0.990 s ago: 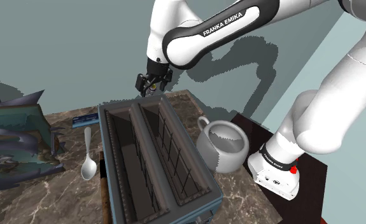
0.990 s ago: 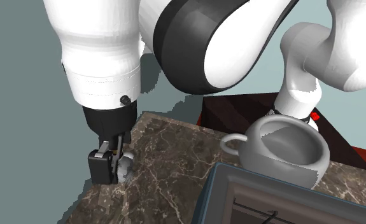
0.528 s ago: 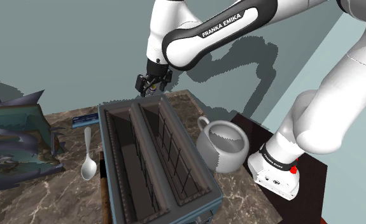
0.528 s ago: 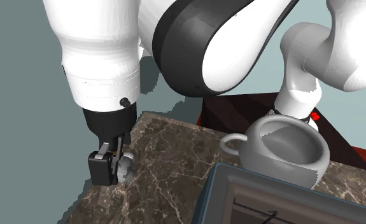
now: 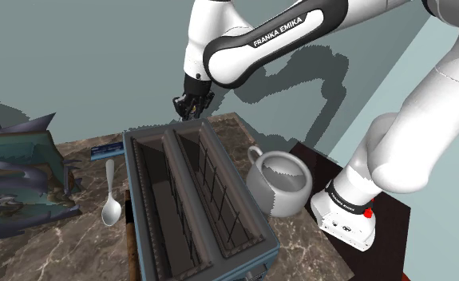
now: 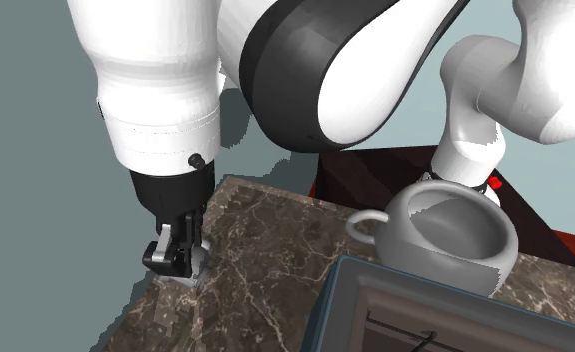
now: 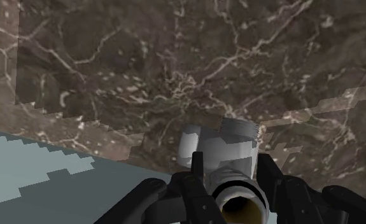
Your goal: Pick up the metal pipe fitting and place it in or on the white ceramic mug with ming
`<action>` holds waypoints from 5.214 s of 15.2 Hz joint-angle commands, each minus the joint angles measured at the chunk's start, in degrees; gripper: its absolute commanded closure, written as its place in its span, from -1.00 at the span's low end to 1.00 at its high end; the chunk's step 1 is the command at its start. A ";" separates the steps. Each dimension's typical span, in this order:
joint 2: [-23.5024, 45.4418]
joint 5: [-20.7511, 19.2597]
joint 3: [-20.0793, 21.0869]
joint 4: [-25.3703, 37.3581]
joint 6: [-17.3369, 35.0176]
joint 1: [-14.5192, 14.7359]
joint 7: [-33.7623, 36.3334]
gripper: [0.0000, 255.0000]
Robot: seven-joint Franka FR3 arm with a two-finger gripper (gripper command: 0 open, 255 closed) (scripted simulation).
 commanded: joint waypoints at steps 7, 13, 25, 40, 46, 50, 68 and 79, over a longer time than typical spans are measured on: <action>-1.61 0.33 -0.04 1.47 -3.05 -0.02 -0.21 1.00; -3.67 0.69 -0.13 4.04 -7.66 -0.05 -0.43 1.00; -6.45 1.04 -0.34 10.47 -16.84 -0.12 -0.62 1.00; -16.10 2.51 0.17 9.05 -24.93 0.80 0.45 1.00; -29.03 4.83 1.35 -1.27 -27.31 2.93 2.47 1.00; -37.64 6.49 2.33 -6.80 -30.25 4.77 4.26 1.00; -60.97 12.84 7.34 -22.74 -37.20 12.05 11.17 1.00; -62.06 14.77 9.19 -30.07 -31.01 13.22 11.14 1.00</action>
